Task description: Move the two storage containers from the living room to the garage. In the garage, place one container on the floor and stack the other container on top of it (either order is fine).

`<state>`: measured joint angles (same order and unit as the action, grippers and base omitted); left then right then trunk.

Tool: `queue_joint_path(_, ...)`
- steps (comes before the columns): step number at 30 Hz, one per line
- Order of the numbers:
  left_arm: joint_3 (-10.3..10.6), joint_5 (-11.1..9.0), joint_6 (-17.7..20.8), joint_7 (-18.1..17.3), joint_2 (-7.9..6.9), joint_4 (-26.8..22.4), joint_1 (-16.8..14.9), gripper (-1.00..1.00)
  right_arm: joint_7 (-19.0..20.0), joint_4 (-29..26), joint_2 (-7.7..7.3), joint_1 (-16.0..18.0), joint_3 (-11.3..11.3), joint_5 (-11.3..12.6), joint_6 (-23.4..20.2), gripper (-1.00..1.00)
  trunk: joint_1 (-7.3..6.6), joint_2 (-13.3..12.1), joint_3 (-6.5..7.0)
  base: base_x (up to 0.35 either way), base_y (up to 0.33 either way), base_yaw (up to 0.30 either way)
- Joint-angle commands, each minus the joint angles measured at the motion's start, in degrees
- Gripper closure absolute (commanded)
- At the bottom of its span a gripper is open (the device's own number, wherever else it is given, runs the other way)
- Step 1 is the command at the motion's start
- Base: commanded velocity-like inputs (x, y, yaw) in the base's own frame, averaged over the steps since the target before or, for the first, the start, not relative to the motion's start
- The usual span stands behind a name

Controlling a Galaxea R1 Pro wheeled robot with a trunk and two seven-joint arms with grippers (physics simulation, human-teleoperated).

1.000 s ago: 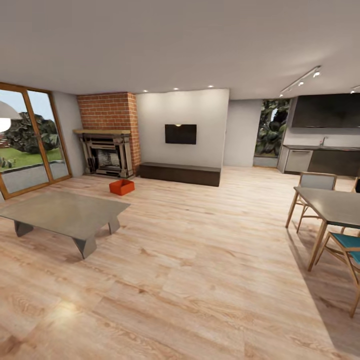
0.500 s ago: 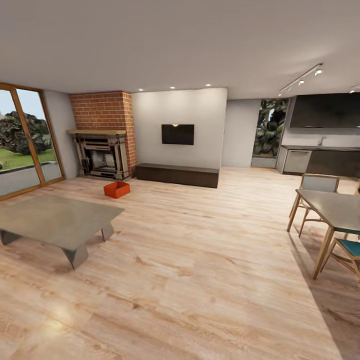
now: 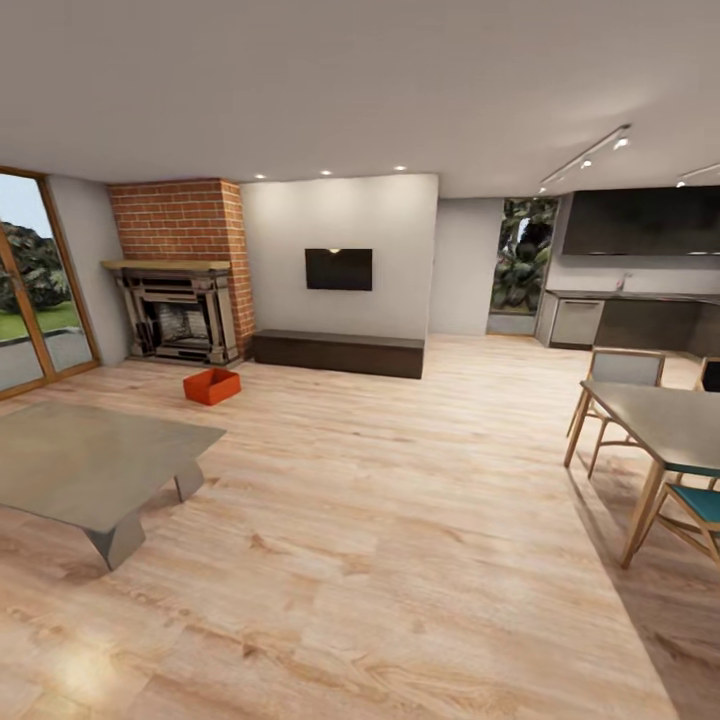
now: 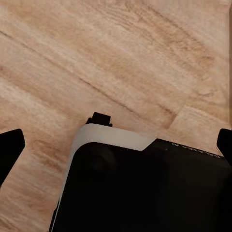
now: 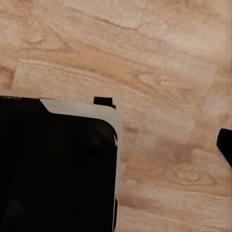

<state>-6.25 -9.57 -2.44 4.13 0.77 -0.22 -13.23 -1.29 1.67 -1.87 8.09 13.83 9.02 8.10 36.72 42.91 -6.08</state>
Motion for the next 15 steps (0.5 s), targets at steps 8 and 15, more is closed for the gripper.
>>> queue_joint_path(8,-0.43,-0.10,-0.20,0.09,0.02,0.04,-0.05,-1.00,-0.03,0.18,0.02,0.08,0.49,0.56,0.34,-1.00,0.05,0.07,-0.09,0.334,0.000,0.000)
queue_joint_path(15,-0.43,-0.10,-0.20,0.09,0.02,0.04,-0.05,-1.00,-0.03,0.18,0.02,0.08,0.49,0.56,0.34,-1.00,0.05,0.07,-0.09,0.334,0.000,0.000)
